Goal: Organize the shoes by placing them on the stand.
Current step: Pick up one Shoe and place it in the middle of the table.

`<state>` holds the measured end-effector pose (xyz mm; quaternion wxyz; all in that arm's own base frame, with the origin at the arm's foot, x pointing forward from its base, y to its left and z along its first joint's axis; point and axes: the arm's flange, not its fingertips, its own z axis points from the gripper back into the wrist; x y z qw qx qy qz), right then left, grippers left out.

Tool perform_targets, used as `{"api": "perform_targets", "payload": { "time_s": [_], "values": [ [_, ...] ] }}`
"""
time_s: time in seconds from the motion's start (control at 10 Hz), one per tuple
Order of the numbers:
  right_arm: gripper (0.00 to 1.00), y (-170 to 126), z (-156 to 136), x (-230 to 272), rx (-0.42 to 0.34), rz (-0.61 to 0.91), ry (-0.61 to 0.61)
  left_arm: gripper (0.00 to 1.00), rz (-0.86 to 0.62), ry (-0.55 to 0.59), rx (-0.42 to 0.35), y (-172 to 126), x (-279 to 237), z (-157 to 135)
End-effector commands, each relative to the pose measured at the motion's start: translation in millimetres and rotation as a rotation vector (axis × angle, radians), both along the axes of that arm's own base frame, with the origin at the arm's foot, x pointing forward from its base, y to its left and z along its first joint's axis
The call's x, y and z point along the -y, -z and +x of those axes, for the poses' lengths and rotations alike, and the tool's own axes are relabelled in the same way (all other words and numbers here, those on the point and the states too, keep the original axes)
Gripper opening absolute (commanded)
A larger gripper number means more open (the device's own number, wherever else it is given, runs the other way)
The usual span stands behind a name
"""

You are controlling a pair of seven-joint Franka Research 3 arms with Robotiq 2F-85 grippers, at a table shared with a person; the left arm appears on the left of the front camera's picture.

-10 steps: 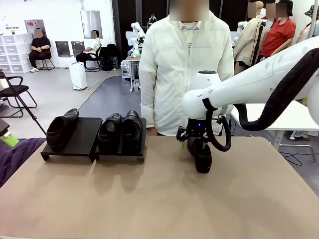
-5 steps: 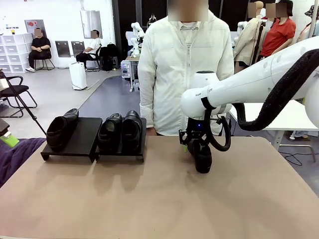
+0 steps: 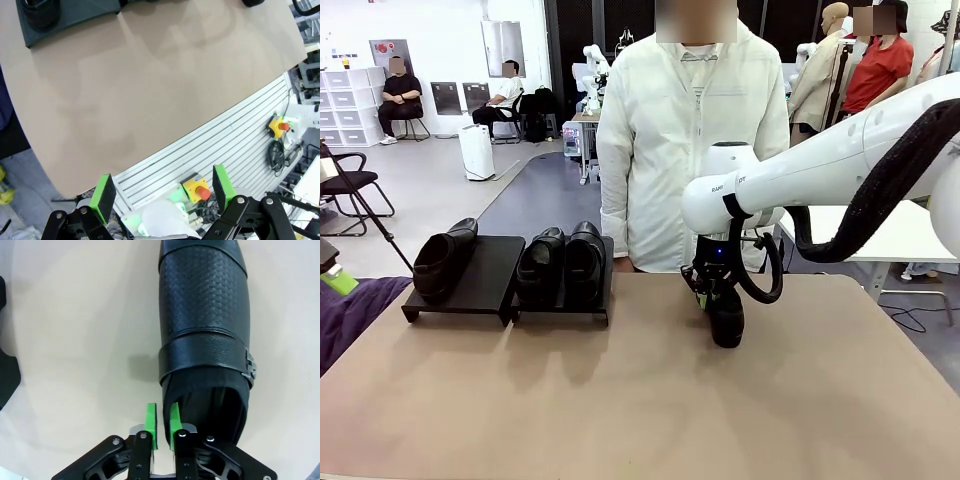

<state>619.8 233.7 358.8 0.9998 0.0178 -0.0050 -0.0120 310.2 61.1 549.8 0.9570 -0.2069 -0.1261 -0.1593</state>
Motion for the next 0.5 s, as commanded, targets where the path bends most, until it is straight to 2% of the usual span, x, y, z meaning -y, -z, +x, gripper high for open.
{"api": "perform_targets", "payload": {
  "time_s": [0.0, 0.2, 0.4],
  "values": [
    [0.0, -2.5, 6.9, -0.3, -0.016, -0.015, 0.006, 1.0, 0.004, 0.001, -0.005, -0.2, -2.1, -1.5],
    [0.0, -5.8, 3.5, 5.8, -0.015, -0.018, 0.016, 1.0, 0.004, 0.001, -0.005, -0.2, -2.1, -1.5],
    [0.0, -33.1, -7.5, 29.0, -0.012, 0.002, 0.034, 1.0, 0.004, 0.001, -0.005, -0.2, -2.1, -1.5]
  ]
}}
